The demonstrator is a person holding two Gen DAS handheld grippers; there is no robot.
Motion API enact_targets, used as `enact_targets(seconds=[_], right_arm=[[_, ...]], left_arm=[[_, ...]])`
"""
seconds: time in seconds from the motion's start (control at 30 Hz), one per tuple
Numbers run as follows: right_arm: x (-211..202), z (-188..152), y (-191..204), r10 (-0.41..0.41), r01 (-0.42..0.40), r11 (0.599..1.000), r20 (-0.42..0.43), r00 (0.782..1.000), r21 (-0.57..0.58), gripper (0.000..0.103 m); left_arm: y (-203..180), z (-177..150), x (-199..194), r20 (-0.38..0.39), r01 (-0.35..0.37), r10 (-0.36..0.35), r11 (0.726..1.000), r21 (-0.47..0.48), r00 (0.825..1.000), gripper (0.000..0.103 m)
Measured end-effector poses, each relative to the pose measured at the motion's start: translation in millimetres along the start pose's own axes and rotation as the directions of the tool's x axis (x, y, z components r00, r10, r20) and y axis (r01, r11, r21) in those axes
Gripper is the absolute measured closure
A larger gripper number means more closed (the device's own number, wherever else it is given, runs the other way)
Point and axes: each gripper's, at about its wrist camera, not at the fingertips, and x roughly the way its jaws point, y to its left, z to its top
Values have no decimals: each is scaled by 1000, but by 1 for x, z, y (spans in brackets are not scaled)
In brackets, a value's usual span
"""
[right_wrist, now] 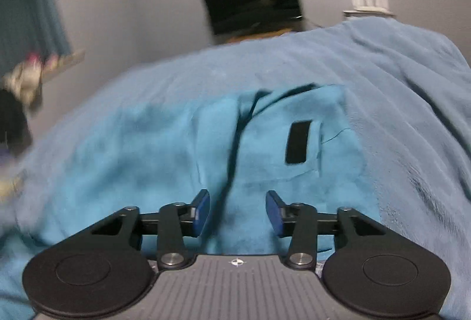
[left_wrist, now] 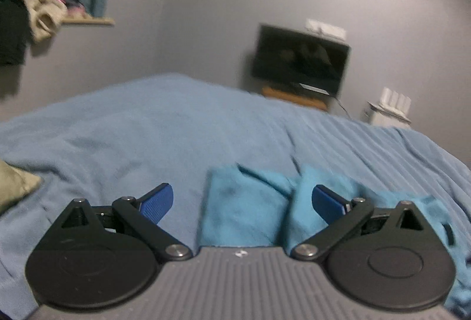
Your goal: Fold large clothes
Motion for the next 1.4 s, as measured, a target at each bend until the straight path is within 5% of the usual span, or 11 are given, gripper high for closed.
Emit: enact_targets(seconds=[0.23, 0.47, 0.6, 0.63, 0.67, 0.73, 0.8, 0.9, 1.13, 1.3, 1.4], right_arm=[[-2, 8, -10, 124, -132, 966, 49, 991, 223, 31], [55, 7, 15, 86, -77, 987, -57, 995, 143, 31], [77, 0, 20, 115, -99, 987, -129, 985, 125, 42], [81, -1, 21, 123, -108, 988, -138, 983, 111, 72], [81, -1, 24, 120, -109, 990, -131, 984, 87, 88], [71, 7, 30, 92, -90, 996, -68, 993, 27, 95], [55, 20, 38, 43, -41, 998, 33, 999, -45, 97], [45, 30, 38, -32, 44, 994, 123, 992, -102, 97], [81, 6, 34, -111, 101, 986, -69, 991, -133, 82], [60, 14, 46, -116, 125, 978, 64, 991, -165, 62], [47, 15, 56, -44, 74, 977, 153, 987, -202, 62]], left_arm=[[-30, -20, 26, -84, 168, -163, 984, 61, 983, 1], [-33, -34, 82, -185, 237, -236, 971, -16, 954, 7], [-18, -41, 106, -271, 283, -314, 948, -149, 910, 71], [-14, -42, 111, -289, 268, -306, 950, -162, 907, 94], [-9, -44, 114, -301, 268, -315, 945, -187, 900, 97], [-2, -42, 112, -288, 315, -391, 908, -275, 874, 102], [-10, -34, 104, -276, 372, -442, 888, -271, 853, 102], [-37, -35, 98, -325, 393, -400, 915, -92, 857, 102], [-44, -59, 124, -472, 283, -245, 959, 9, 847, 100], [-48, -39, 99, -334, 210, -170, 974, 88, 927, 76], [-64, -31, 78, -250, 293, -255, 947, 128, 934, 61]])
